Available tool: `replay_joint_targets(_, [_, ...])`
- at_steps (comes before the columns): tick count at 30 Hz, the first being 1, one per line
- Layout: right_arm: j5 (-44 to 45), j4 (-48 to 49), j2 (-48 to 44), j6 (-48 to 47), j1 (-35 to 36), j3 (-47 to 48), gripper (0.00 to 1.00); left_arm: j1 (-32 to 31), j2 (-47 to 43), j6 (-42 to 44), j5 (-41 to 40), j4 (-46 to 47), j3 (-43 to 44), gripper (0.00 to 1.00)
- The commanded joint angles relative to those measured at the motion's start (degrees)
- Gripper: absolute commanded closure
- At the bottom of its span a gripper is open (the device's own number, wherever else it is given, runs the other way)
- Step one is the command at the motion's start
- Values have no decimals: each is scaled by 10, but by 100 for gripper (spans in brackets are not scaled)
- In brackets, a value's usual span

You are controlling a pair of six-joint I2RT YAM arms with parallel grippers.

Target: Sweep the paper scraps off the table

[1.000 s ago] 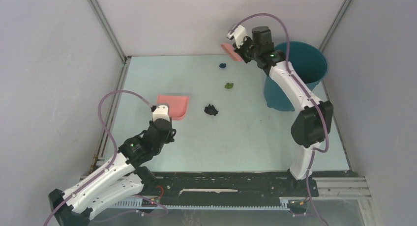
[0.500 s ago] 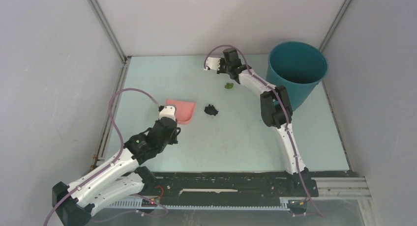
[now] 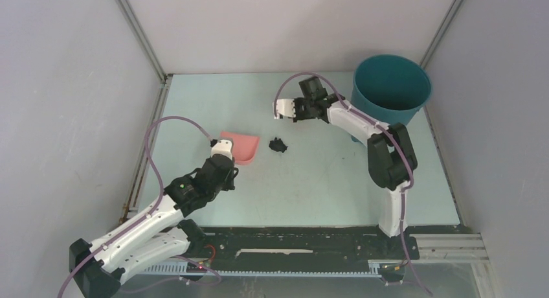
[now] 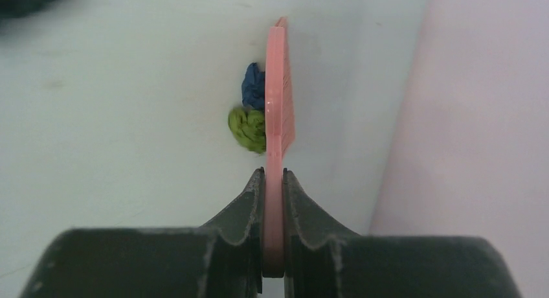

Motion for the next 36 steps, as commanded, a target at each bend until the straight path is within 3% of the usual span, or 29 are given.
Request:
replay_joint_targets(1, [-45, -127, -95, 31, 23, -70, 100, 3, -4, 12, 9, 21, 6, 100])
replay_joint_targets(6, [-65, -168, -185, 71, 38, -137, 100, 3, -5, 13, 16, 24, 5, 100])
replay_joint_targets(10, [-86, -182, -220, 137, 20, -94, 100, 4, -5, 14, 15, 24, 6, 100])
replay_joint_targets(16, [-188, -171, -226, 420, -8, 23, 100, 3, -11, 14, 5, 22, 5, 100])
replay_joint_targets(23, [-243, -53, -121, 804, -41, 57, 100, 4, -11, 11, -6, 18, 6, 100])
replay_joint_targets(26, [-266, -48, -48, 917, -53, 98, 100, 4, -15, 9, -11, 15, 6, 100])
replay_joint_targets(36, [-181, -53, 1, 1052, -64, 77, 100, 4, -13, 7, -17, 15, 5, 100])
